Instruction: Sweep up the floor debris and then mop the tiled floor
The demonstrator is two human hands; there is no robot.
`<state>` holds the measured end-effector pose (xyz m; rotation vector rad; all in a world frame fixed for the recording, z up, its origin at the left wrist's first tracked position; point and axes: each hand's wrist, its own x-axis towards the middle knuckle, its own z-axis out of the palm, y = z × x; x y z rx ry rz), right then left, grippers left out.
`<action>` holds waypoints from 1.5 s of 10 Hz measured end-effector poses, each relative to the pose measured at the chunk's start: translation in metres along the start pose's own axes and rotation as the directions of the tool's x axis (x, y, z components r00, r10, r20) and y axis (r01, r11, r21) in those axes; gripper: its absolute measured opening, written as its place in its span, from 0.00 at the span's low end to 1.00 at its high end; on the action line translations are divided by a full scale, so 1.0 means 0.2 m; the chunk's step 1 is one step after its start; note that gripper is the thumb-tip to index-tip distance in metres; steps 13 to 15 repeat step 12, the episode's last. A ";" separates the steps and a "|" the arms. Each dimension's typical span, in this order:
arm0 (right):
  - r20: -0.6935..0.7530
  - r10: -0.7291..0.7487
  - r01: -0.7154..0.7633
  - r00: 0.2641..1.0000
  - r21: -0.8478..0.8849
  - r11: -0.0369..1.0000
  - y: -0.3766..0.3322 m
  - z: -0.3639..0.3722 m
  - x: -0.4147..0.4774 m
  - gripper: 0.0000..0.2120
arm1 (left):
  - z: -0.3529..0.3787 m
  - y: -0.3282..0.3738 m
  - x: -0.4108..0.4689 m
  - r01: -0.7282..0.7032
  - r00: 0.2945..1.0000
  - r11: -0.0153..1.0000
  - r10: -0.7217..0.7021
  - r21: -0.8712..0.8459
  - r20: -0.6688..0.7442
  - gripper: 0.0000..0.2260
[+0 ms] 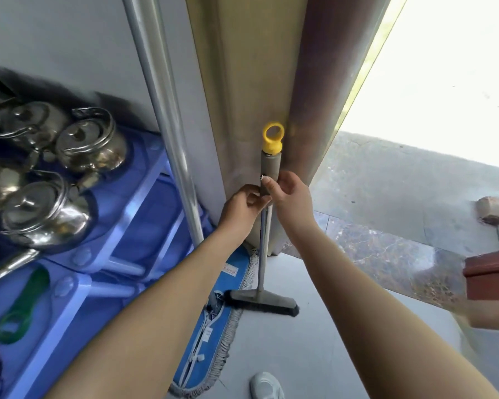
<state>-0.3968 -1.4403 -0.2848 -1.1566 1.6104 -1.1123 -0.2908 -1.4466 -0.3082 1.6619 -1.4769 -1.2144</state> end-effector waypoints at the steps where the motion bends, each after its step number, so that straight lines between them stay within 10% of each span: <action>1: -0.037 -0.015 0.010 0.999 -0.134 0.991 0.01 0.01 0.06 0.15 | 0.00 -0.02 0.07 0.047 0.998 0.999 -0.047 -0.010 -0.037 0.01; 7: -0.068 0.108 -0.123 0.992 -0.282 0.951 -0.05 0.01 0.01 0.27 | -0.14 0.08 0.02 0.078 0.989 0.985 -0.097 0.155 0.116 0.11; 15: -0.017 0.111 -0.112 0.994 -0.213 0.971 -0.15 -0.06 -0.14 0.29 | -0.23 0.18 -0.17 0.121 0.993 0.992 -0.120 0.042 -0.011 0.15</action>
